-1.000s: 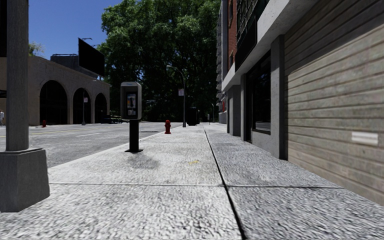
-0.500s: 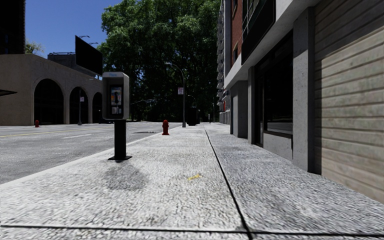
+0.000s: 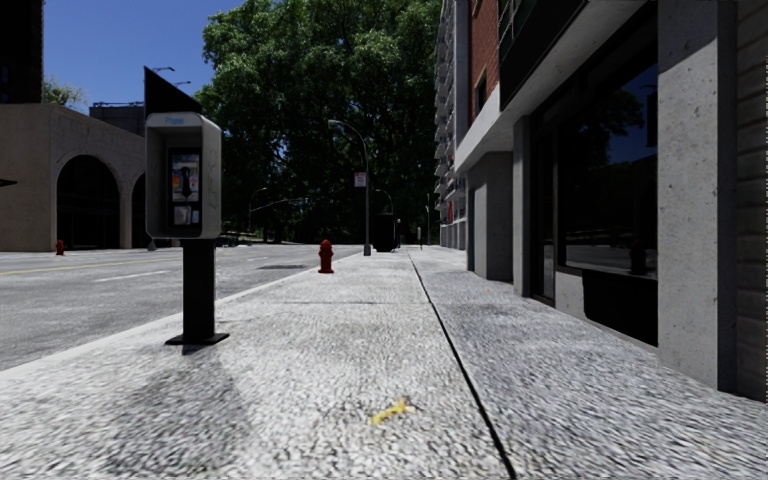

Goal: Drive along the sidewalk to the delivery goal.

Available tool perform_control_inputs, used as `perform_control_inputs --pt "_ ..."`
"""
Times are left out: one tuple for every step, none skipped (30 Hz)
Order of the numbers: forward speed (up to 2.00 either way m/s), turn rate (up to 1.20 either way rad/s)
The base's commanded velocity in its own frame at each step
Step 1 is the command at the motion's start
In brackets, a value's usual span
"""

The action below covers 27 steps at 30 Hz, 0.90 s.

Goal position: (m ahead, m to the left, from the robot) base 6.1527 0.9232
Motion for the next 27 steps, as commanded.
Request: perform_control_inputs --pt "1.77 0.0" --pt "1.77 0.0" --pt "1.77 0.0" --pt "1.77 0.0" --pt "1.77 0.0" --pt "1.77 0.0" --pt "1.77 0.0" --pt "1.77 0.0" --pt "1.76 0.0" --pt "1.76 0.0" --pt "1.76 0.0" --pt "1.76 0.0" --pt "1.76 0.0" --pt "1.76 0.0" --pt "1.76 0.0" --pt "1.76 0.0" --pt "1.76 0.0" --pt "1.76 0.0" --pt "1.76 0.0" --pt "1.76 0.0" --pt "1.76 0.0" --pt "1.76 0.0" --pt "1.76 0.0" --pt "1.76 0.0" --pt "1.76 0.07" --pt "1.76 0.14" --pt "1.76 0.19"
